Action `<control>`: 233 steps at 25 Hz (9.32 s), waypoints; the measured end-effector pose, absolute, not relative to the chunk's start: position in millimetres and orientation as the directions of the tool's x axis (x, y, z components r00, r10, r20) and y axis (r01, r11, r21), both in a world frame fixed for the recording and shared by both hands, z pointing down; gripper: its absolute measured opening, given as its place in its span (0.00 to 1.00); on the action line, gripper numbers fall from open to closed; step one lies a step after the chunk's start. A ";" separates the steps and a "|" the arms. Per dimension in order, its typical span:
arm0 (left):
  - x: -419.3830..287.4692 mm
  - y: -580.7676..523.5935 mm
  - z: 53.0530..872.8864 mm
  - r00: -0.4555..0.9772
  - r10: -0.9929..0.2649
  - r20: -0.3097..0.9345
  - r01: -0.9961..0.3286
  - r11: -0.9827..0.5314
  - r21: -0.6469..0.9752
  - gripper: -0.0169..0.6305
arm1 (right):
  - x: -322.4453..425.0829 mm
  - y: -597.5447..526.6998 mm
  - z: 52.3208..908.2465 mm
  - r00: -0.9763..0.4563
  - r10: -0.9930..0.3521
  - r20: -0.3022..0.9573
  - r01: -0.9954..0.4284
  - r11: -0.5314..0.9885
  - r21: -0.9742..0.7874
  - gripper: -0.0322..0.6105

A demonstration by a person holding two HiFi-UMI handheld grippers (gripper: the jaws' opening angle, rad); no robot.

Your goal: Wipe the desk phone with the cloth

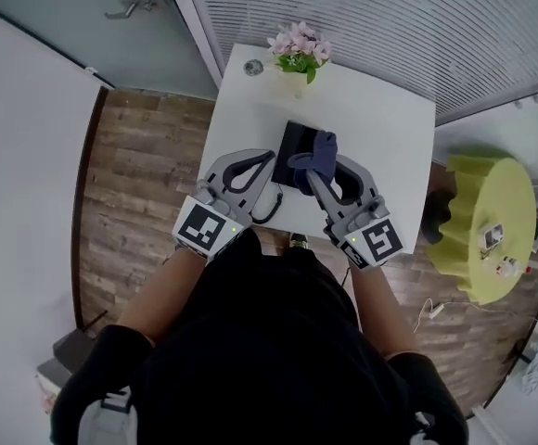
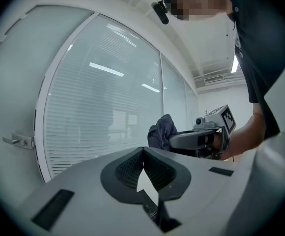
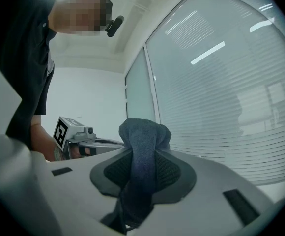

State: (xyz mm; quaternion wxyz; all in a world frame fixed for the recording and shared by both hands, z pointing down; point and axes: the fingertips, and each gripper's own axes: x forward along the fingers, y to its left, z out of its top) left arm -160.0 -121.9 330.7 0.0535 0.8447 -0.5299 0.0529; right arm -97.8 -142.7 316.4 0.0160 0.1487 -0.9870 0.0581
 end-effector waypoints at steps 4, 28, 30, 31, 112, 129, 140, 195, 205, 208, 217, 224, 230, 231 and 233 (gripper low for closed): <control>-171.0 -142.5 340.5 0.519 -0.841 0.152 -0.853 -0.521 0.034 0.04 | -95.1 -166.2 332.0 -0.876 -0.467 0.118 -0.479 0.872 -0.100 0.23; -177.6 -233.9 484.0 0.607 -0.741 0.287 -0.793 -0.583 0.174 0.04 | -90.6 -271.3 544.4 -0.504 -0.712 0.488 -0.839 0.538 -0.080 0.23; -175.3 -238.9 494.6 0.604 -0.740 0.297 -0.797 -0.576 0.183 0.04 | -94.1 -276.8 559.4 -0.495 -0.702 0.512 -0.834 0.549 -0.055 0.23; -175.0 -239.9 499.3 0.600 -0.740 0.303 -0.799 -0.572 0.186 0.04 | -96.7 -277.6 566.3 -0.494 -0.695 0.523 -0.830 0.556 -0.046 0.23; -125.3 -118.9 626.4 0.686 -0.517 0.512 -0.696 -0.671 0.255 0.04 | -62.1 -127.5 659.6 -0.408 -0.649 0.642 -0.862 0.505 -0.037 0.22; -149.5 -171.2 559.9 0.633 -0.648 0.424 -0.766 -0.605 0.217 0.04 | -91.8 -187.6 575.6 -0.488 -0.653 0.579 -0.794 0.608 0.015 0.22; -178.0 -207.0 540.1 0.540 -0.737 0.405 -0.839 -0.505 0.200 0.04 | -119.2 -235.0 562.4 -0.538 -0.590 0.602 -0.670 0.733 0.119 0.22; -176.9 -171.5 594.5 0.593 -0.660 0.462 -0.801 -0.539 0.258 0.04 | -127.6 -167.6 636.3 -0.501 -0.522 0.690 -0.607 0.781 0.150 0.22; -174.6 -154.5 608.8 0.611 -0.626 0.484 -0.784 -0.564 0.259 0.04 | -121.7 -142.2 649.4 -0.486 -0.516 0.705 -0.624 0.770 0.133 0.22; -175.1 -150.2 609.8 0.613 -0.622 0.487 -0.782 -0.568 0.259 0.04 | -119.7 -134.2 653.5 -0.483 -0.510 0.712 -0.628 0.768 0.124 0.22; -179.8 -135.0 606.8 0.613 -0.614 0.497 -0.778 -0.578 0.246 0.04 | -113.2 -107.1 665.5 -0.461 -0.449 0.766 -0.620 0.780 0.084 0.22; -191.8 -134.2 586.4 0.610 -0.638 0.470 -0.782 -0.579 0.229 0.04 | -106.8 -108.0 635.2 -0.510 -0.515 0.689 -0.710 0.704 -0.001 0.23; -187.2 -130.2 508.2 0.660 -0.670 0.338 -0.747 -0.632 0.206 0.04 | -94.9 -118.2 536.3 -0.611 -0.628 0.481 -0.750 0.655 -0.098 0.23; -184.7 -129.7 491.6 0.671 -0.673 0.312 -0.738 -0.645 0.198 0.04 | -92.9 -119.8 518.1 -0.629 -0.639 0.443 -0.745 0.658 -0.110 0.23; -179.7 -129.3 460.8 0.686 -0.677 0.266 -0.725 -0.666 0.175 0.04 | -89.1 -122.9 483.1 -0.656 -0.655 0.375 -0.735 0.667 -0.121 0.23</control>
